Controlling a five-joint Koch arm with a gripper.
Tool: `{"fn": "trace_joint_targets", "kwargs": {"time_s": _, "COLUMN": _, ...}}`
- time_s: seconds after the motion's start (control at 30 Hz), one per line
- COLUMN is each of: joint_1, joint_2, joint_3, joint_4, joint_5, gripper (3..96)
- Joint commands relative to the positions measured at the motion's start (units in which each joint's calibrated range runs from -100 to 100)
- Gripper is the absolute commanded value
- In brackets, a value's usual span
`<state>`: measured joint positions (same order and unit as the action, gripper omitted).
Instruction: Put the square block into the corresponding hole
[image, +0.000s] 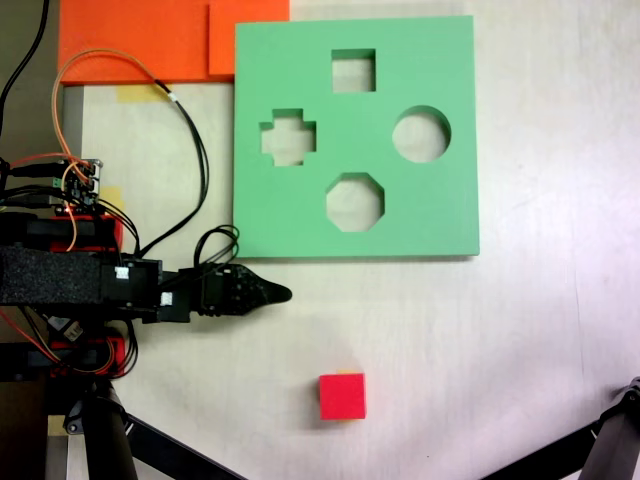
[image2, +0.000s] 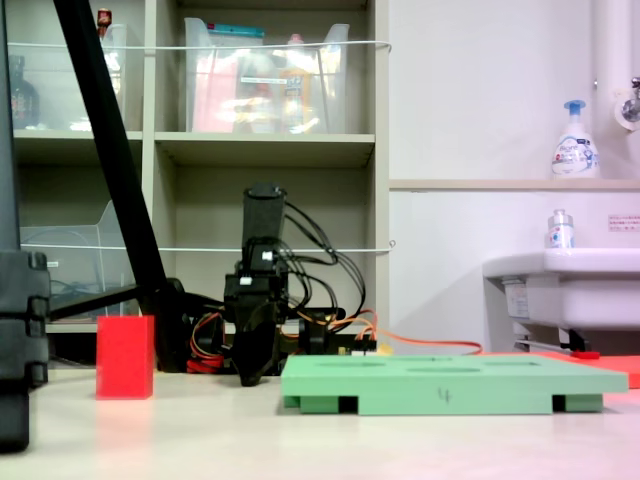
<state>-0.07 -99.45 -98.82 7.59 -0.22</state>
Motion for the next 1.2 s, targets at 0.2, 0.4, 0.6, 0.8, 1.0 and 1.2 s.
{"fn": "trace_joint_targets", "kwargs": {"time_s": 0.2, "joint_1": 1.1, "joint_2": -0.5, "joint_3": -1.2, "joint_4": -5.5, "joint_5": 0.1, "gripper": 49.4}}
{"fn": "trace_joint_targets", "kwargs": {"time_s": 0.4, "joint_1": 1.1, "joint_2": -0.5, "joint_3": -1.2, "joint_4": -5.5, "joint_5": 0.1, "gripper": 49.4}}
{"fn": "trace_joint_targets", "kwargs": {"time_s": 0.6, "joint_1": 1.1, "joint_2": -0.5, "joint_3": -1.2, "joint_4": -5.5, "joint_5": 0.1, "gripper": 49.4}}
{"fn": "trace_joint_targets", "kwargs": {"time_s": 0.8, "joint_1": 0.0, "joint_2": -0.5, "joint_3": -1.2, "joint_4": -5.7, "joint_5": 2.8, "gripper": 48.1}}
{"fn": "trace_joint_targets", "kwargs": {"time_s": 1.0, "joint_1": -4.4, "joint_2": -0.5, "joint_3": -1.2, "joint_4": -4.6, "joint_5": 19.3, "gripper": 48.3}}
{"fn": "trace_joint_targets", "kwargs": {"time_s": 1.2, "joint_1": -8.8, "joint_2": -0.5, "joint_3": 14.0, "joint_4": -37.5, "joint_5": 31.5, "gripper": 46.4}}
